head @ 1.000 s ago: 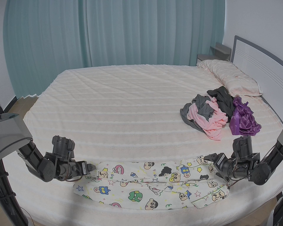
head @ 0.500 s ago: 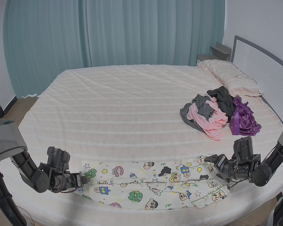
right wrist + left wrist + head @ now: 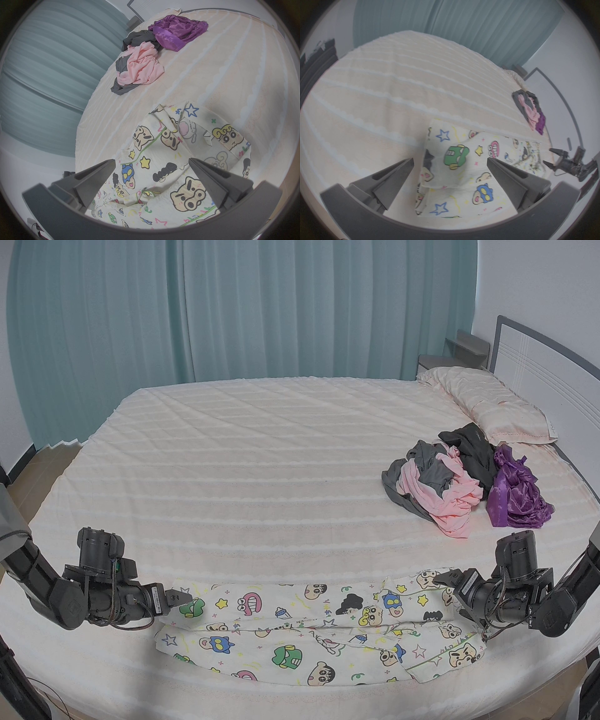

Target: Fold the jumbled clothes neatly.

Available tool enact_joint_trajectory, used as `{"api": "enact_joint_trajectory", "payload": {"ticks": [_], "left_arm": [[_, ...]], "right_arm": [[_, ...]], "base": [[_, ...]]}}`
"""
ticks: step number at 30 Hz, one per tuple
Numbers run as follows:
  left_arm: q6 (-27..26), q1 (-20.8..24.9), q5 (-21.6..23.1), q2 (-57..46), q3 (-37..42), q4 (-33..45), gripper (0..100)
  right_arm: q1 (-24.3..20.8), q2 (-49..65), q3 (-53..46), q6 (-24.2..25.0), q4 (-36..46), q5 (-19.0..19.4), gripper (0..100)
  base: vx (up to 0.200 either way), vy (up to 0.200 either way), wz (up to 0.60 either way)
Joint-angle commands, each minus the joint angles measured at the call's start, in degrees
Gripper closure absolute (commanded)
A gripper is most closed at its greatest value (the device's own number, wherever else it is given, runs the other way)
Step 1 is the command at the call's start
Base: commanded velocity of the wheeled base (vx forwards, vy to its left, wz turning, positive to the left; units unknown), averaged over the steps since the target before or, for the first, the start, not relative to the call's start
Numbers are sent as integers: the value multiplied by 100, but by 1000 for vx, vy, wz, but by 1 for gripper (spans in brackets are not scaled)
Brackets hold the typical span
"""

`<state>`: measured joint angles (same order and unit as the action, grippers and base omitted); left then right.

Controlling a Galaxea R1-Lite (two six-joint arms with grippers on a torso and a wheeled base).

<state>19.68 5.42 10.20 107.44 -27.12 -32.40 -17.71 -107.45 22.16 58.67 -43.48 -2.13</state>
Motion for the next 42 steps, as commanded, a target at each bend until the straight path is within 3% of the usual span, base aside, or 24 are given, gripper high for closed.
{"api": "enact_joint_trajectory", "payload": {"ticks": [1, 6, 22, 23, 33, 42], "left_arm": [[-43, -244, 694, 278, -416, 393, 0], [-491, -270, 799, 717, -610, 586, 0], [-535, -226, 843, 1166, -724, 551, 0], [-517, -217, 843, 1148, -724, 560, 100], [-227, -296, 834, 770, -671, 604, 100], [-175, -516, 843, 93, -707, 1148, 100]], "right_arm": [[-13, 40, -19, -14, -2, -6, 0], [-22, 119, -54, -14, -2, 20, 0], [-22, 154, -54, -5, -11, 20, 0], [-22, 154, -54, -5, -11, 20, 0], [-22, 154, -54, -5, -11, 20, 0], [-13, 172, -63, -5, -11, 20, 0]], "base": [[0, 0, 0], [0, 0, 0], [0, 0, 0], [0, 0, 0], [0, 0, 0], [0, 0, 0]]}}
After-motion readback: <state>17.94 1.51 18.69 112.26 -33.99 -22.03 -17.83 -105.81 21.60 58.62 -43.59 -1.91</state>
